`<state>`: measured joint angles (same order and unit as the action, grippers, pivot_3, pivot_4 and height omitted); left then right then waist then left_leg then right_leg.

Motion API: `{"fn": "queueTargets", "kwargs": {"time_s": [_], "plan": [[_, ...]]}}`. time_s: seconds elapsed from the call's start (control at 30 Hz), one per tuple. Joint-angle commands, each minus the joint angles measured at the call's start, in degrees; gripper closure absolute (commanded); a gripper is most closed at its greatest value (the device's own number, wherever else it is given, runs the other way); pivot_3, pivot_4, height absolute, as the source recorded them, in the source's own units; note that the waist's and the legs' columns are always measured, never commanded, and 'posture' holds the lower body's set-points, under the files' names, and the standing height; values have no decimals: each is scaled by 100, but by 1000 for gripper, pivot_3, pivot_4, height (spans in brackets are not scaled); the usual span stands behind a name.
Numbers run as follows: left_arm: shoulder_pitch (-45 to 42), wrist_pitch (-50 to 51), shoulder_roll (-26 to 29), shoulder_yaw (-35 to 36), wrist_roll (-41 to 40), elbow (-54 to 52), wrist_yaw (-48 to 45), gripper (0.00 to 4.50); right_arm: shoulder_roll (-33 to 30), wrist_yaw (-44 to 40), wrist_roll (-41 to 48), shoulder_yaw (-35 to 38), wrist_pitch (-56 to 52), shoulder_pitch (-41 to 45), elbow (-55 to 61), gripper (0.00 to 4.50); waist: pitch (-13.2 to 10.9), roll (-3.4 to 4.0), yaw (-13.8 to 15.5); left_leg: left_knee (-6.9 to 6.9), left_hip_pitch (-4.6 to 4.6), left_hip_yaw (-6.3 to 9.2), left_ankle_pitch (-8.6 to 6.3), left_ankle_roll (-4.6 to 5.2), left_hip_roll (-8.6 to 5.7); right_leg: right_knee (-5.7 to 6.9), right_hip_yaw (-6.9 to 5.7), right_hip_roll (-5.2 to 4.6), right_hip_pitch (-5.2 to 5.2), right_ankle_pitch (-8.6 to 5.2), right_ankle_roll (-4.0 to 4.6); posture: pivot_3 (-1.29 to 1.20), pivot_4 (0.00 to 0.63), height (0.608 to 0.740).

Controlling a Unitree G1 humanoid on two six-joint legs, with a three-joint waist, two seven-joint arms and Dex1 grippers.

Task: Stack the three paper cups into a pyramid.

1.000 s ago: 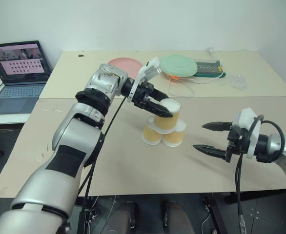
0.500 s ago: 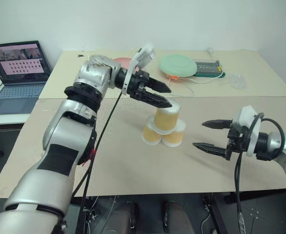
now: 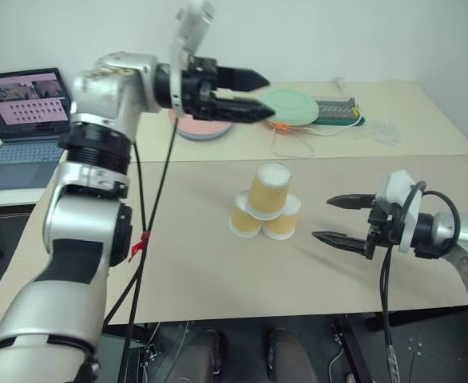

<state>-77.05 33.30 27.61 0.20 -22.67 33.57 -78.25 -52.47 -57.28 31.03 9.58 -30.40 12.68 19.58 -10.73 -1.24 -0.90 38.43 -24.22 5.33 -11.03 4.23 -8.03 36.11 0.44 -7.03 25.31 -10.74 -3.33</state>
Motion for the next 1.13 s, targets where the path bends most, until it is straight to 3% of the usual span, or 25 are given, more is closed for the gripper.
{"fn": "queueTargets", "kwargs": {"time_s": [0.03,0.1,0.2,0.43,0.5,0.63,1.13], "plan": [[829,844,176,1027,-456,-1404,1488,22,19,99,-2,251,114,-108,183,0,1,3,8,1,2,0,1,-1,0,4,2,2,0,1,2,0,150,718],[1382,912,196,1227,-376,-2149,2122,22,18,141,-23,317,122,-173,193,0,1,1,5,-1,5,-1,2,-3,1,8,11,4,1,2,3,0,150,718],[2550,1725,-243,2342,-610,-3462,3890,22,85,557,-250,384,88,-65,-23,0,0,0,20,-1,5,-4,-2,-13,2,2,16,9,2,10,7,0,150,718],[4506,1197,-827,2657,503,-4725,6343,22,558,2226,-1288,329,144,935,-1421,0,2,-4,107,1,22,-18,-17,-52,2,-2,22,10,-15,25,4,0,150,718],[4914,831,-787,2447,868,-4837,6603,22,674,2600,-1542,335,210,1110,-1783,0,9,-11,146,-2,23,-18,-15,-55,4,-5,21,15,-15,26,6,0,150,718],[5201,443,-1199,2860,773,-4669,7232,22,937,3097,-1929,272,327,1098,-2049,0,9,-12,240,-9,31,-37,-19,-51,4,-3,31,10,-14,27,9,0,150,718],[5419,-1432,-1206,2714,772,-3359,7208,22,1723,4309,-2414,679,966,712,-2919,0,13,-13,174,-10,40,-60,-21,-48,5,-3,37,10,-18,29,6,0,150,718]]}}
